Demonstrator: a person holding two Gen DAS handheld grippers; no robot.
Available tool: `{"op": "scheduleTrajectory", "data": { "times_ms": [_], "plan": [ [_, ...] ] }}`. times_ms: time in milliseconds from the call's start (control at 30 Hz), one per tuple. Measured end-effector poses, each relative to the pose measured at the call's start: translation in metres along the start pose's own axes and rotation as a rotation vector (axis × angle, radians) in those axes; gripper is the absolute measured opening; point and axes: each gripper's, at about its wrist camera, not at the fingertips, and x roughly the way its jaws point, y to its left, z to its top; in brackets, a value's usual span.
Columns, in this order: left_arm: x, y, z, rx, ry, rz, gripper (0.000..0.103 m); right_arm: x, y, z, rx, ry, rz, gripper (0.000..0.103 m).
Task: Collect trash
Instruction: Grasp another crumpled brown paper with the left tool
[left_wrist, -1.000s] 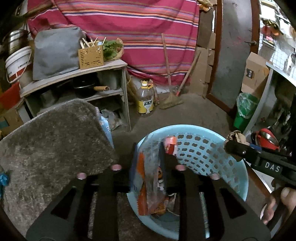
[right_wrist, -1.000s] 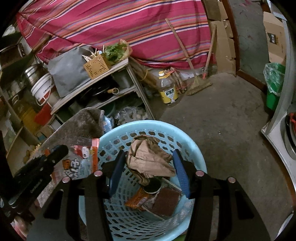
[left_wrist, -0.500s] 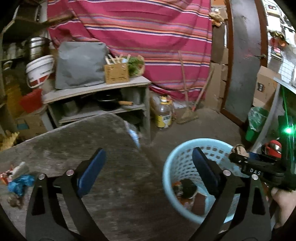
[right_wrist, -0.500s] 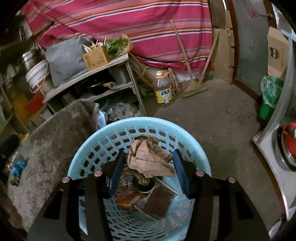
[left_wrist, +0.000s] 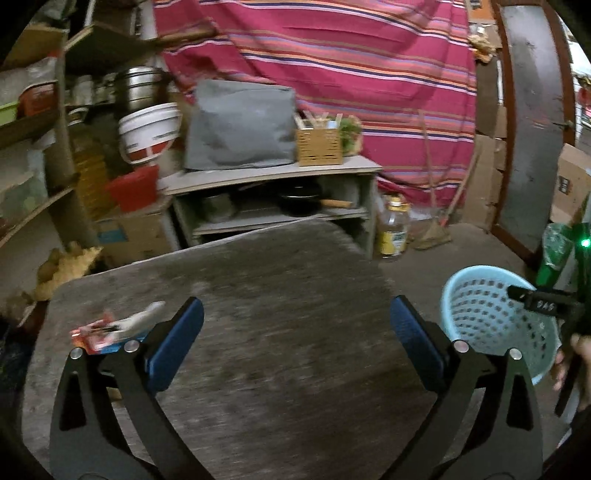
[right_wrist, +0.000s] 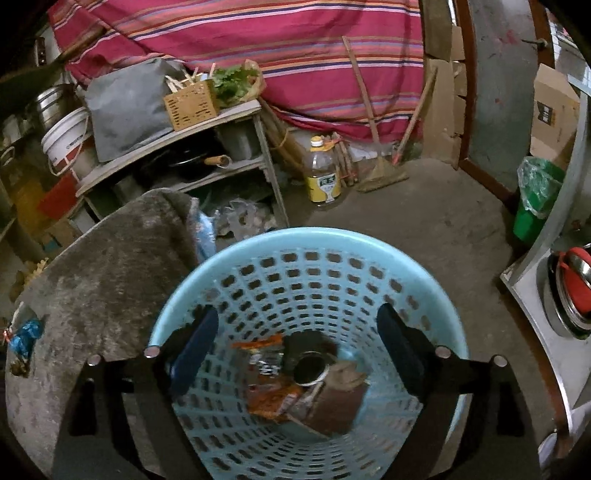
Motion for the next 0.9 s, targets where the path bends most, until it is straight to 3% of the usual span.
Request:
{"op": "scheduleTrajectory", "data": {
  "times_ms": [267,533,700,900],
  "plan": [
    [-0.014,0.103,-0.024,-0.069,-0.004,0.154,0.098,-0.012,0.099,-0.012,-0.111,-0.041,0.116,0.098],
    [0.003,0.211,-0.067,-0.213,0.089,0.265,0.098,0.007,0.209,-0.046,-0.271,0.003,0.185,0.098],
    [0.017,0.245,-0.092,-0.282,0.159,0.262,0.098,0.020,0.250,-0.055,-0.307,0.025,0.191,0.098],
    [0.041,0.240,-0.111,-0.246,0.224,0.199,0.097,0.029,0.274,-0.057,-0.318,0.037,0.176,0.098]
  ]
}}
